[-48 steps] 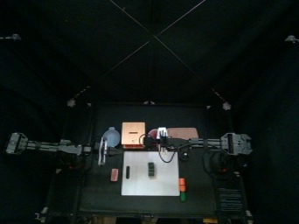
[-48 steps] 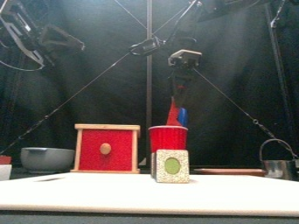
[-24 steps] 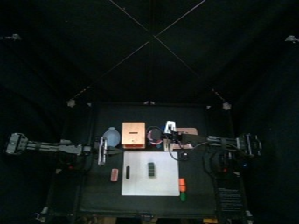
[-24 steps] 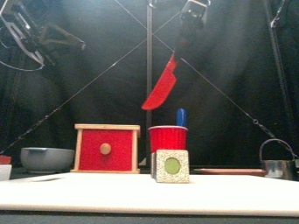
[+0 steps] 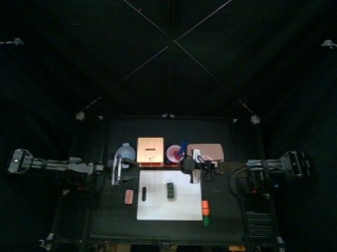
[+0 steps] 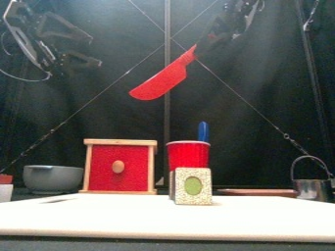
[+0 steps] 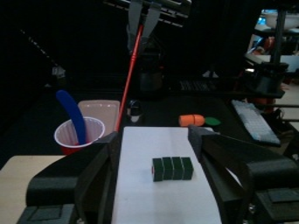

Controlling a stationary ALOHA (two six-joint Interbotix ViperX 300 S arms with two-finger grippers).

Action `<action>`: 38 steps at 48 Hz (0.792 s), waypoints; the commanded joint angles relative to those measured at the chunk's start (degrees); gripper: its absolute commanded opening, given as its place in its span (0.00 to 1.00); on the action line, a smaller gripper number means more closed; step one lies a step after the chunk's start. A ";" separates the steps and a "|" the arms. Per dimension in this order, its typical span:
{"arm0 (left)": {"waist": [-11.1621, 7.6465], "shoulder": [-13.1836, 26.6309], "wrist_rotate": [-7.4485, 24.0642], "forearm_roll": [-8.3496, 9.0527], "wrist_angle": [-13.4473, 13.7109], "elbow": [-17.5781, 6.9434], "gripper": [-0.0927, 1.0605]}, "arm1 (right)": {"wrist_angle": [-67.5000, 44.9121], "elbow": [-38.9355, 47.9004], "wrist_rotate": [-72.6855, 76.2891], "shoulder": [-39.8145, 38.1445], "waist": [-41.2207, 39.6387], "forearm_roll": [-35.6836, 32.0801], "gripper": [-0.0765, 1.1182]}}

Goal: Cut the sushi into 4 pieces with the knife
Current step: Grasp knife edge with left hand

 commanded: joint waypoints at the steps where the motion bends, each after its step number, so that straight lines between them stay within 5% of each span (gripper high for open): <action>1: 0.00 3.08 0.44 0.00 -2.72 -1.58 0.92 | -10.81 4.92 1.58 -2.64 -0.18 0.09 0.16; 11: 0.35 8.79 2.02 1.85 -10.55 -1.93 0.92 | -26.19 12.48 2.37 -3.08 -0.97 2.11 0.16; 21: 0.26 12.83 3.34 1.14 -15.21 -2.55 0.92 | -33.22 16.35 2.20 -3.16 -3.52 4.75 0.16; 29: 0.09 16.35 3.34 -1.85 -15.82 -4.13 0.92 | -35.24 16.88 2.20 -3.16 -4.57 4.92 0.16; 38: 0.53 20.48 4.39 -7.73 -16.08 -6.15 0.92 | -36.04 16.79 2.02 -3.16 -4.66 4.57 0.16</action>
